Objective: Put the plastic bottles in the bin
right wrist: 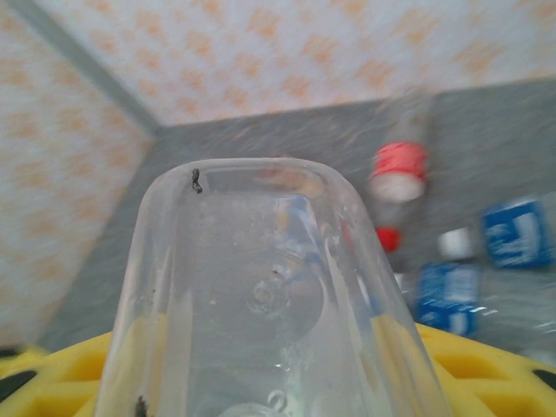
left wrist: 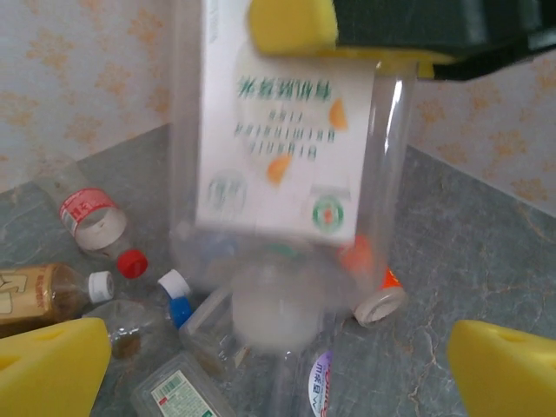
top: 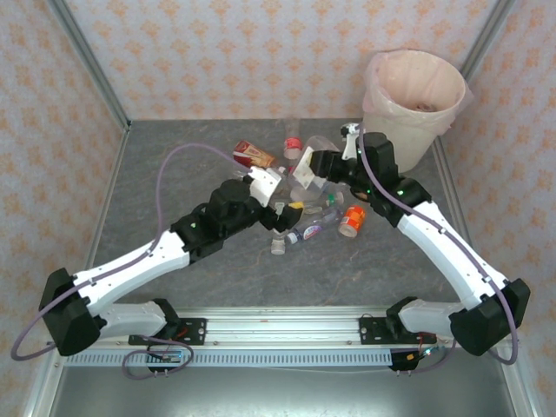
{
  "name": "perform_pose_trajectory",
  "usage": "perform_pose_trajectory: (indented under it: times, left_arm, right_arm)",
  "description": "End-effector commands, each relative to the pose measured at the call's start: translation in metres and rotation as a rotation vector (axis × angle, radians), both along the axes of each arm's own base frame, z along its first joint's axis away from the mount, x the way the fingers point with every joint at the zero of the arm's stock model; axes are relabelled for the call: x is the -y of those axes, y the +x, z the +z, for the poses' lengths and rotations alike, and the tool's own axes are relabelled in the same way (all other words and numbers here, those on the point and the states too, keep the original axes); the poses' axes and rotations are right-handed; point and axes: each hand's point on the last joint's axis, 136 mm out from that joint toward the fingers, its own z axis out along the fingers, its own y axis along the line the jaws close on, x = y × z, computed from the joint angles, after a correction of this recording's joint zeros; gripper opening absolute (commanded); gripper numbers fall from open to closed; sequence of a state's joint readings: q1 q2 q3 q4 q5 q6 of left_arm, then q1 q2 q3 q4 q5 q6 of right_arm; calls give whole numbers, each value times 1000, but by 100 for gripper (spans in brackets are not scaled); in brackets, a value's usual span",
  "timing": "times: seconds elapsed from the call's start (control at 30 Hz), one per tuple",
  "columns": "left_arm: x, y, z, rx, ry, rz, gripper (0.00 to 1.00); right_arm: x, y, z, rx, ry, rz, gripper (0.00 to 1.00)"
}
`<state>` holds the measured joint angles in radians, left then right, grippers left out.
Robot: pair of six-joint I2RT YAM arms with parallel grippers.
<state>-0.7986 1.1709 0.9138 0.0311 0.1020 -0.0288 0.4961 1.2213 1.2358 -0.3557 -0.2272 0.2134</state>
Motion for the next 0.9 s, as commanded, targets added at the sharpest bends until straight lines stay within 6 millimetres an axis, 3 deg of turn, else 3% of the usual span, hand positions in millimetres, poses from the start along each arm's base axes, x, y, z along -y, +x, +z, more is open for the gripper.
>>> perform_pose_trajectory:
  times: [0.0,0.23,0.4,0.5,0.53,0.7,0.87]
  left_arm:
    - [-21,7,8,25,-101,132,100]
    - [-75,9,-28,-14,-118,397,100]
    - [-84,10,-46,-37,-77,445,100]
    - [-84,12,-53,-42,-61,452,100]
    - [-84,13,-54,-43,-62,454,100]
    - [-83,13,-58,-43,-69,452,100]
    - [-87,16,-61,-54,-88,460,100]
  right_arm:
    - [53,22,51,198,-148,-243,32]
    - [124,53,124,431,-218,-548,32]
    - [169,70,181,607,-181,-717,32]
    - [199,82,192,642,-199,-837,34]
    - [210,88,192,647,-218,-877,35]
    - [268,131,154,525,-383,-1013,35]
    - [304,164,126,399,-459,-1079,35]
